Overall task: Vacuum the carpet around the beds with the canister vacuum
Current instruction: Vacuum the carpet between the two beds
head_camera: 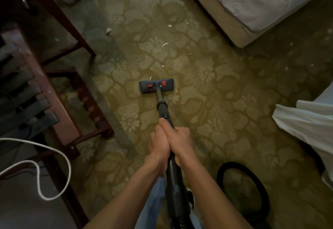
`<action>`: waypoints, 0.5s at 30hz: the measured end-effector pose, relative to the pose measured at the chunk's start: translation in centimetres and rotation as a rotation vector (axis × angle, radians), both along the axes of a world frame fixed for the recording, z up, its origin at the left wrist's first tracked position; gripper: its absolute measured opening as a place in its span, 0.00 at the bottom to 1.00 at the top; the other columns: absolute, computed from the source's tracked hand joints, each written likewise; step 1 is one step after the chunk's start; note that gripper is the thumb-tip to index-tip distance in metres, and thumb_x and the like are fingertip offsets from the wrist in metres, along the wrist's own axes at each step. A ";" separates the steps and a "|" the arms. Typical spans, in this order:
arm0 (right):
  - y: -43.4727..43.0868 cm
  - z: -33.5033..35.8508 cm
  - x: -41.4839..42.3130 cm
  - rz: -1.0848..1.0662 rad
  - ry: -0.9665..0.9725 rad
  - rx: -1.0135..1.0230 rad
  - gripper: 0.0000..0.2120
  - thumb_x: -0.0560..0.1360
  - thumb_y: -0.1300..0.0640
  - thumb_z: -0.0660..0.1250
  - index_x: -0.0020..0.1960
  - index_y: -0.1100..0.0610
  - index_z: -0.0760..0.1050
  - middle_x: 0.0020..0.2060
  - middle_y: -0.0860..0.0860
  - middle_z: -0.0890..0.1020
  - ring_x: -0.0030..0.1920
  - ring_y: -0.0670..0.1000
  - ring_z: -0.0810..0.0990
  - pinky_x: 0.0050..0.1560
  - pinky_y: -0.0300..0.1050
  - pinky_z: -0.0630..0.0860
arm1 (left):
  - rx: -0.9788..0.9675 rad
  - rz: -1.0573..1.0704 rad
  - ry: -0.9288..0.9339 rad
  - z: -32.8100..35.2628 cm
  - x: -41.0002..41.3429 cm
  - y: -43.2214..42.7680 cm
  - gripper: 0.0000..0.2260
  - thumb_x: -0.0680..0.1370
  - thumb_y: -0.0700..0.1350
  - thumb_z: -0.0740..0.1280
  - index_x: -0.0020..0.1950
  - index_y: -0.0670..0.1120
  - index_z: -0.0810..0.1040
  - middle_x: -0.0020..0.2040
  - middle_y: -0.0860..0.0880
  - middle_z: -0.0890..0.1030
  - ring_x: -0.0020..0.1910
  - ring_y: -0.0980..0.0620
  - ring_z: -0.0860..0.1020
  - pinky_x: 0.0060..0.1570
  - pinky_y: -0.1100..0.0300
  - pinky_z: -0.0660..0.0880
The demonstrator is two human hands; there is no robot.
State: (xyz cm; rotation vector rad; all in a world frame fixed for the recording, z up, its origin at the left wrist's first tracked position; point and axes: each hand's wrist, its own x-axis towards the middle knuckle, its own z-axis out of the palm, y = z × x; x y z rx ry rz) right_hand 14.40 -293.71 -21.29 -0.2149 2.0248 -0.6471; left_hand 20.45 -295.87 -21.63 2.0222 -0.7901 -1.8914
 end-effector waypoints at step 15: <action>-7.0 -0.7 -4.7 0.003 -0.069 -0.057 0.27 0.70 0.31 0.71 0.34 0.56 0.84 0.29 0.50 0.86 0.36 0.51 0.87 0.46 0.54 0.86 | -0.109 -0.007 -0.075 1.2 -5.2 -6.6 0.22 0.84 0.54 0.57 0.31 0.49 0.73 0.27 0.53 0.74 0.25 0.57 0.73 0.25 0.61 0.68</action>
